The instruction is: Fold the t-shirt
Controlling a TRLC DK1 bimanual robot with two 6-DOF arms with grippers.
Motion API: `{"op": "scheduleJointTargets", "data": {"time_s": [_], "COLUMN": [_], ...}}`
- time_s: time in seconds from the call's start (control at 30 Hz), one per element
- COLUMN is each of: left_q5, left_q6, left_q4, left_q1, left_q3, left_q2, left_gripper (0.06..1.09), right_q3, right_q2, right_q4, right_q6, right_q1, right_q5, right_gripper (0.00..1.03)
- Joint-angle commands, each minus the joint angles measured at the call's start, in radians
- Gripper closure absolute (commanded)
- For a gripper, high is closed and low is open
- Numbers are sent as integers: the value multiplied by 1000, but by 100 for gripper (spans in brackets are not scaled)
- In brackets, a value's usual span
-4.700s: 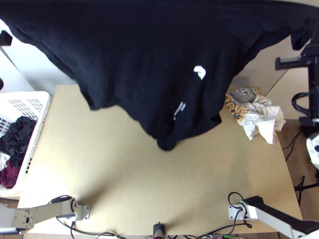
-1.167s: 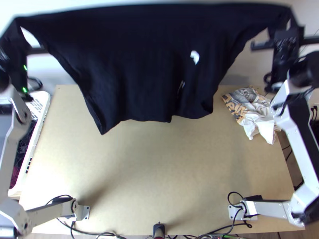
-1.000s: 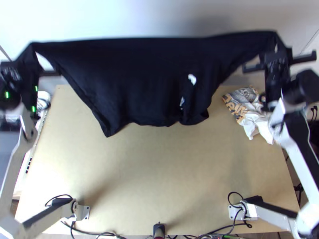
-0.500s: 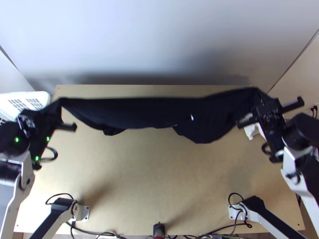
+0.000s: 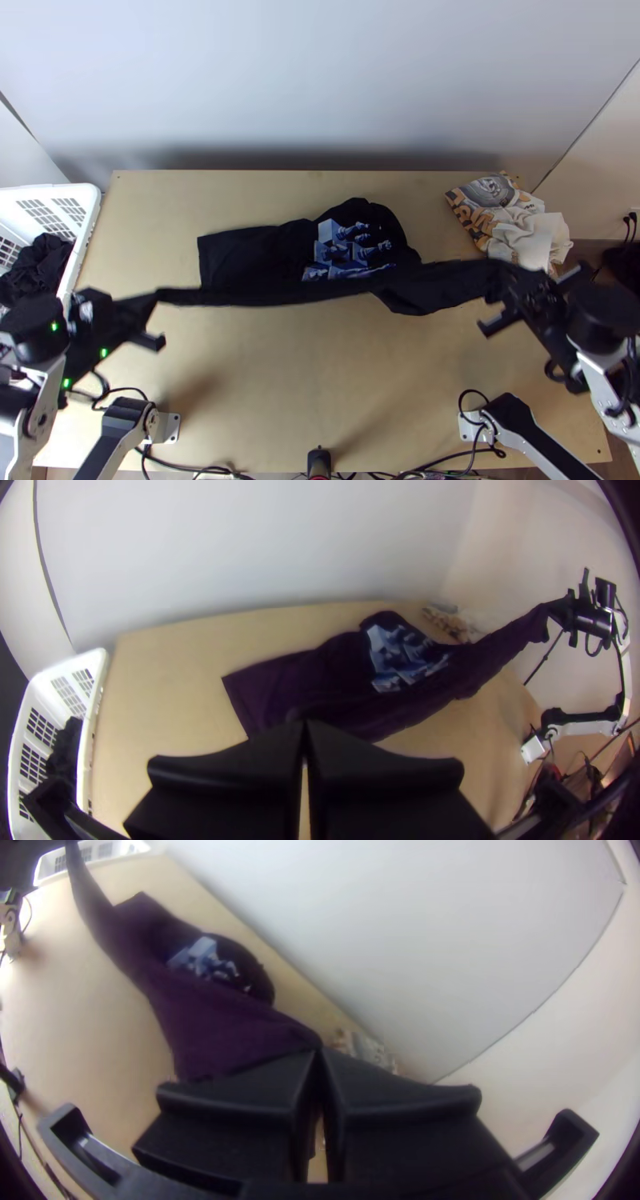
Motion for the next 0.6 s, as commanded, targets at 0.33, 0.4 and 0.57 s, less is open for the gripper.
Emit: {"op": "scheduleJointTargets", "data": {"time_s": [0.33, 0.4, 0.57], "left_q5": [82, 82, 65], "left_q6": [59, 67, 59], "left_q4": [-401, -442, -502], "left_q1": [-121, -144, -216], "left_q3": [-80, -67, -30], "left_q2": [-83, -58, -55], "left_gripper": [105, 105, 105], "right_q3": [-181, -185, -189], "right_q2": [-188, -196, -202], "right_q4": [-496, -514, -568], "right_q6": [8, 8, -1], "right_q1": [148, 150, 151], "right_q5": [-14, -14, -50], "right_gripper": [100, 100, 100]}}
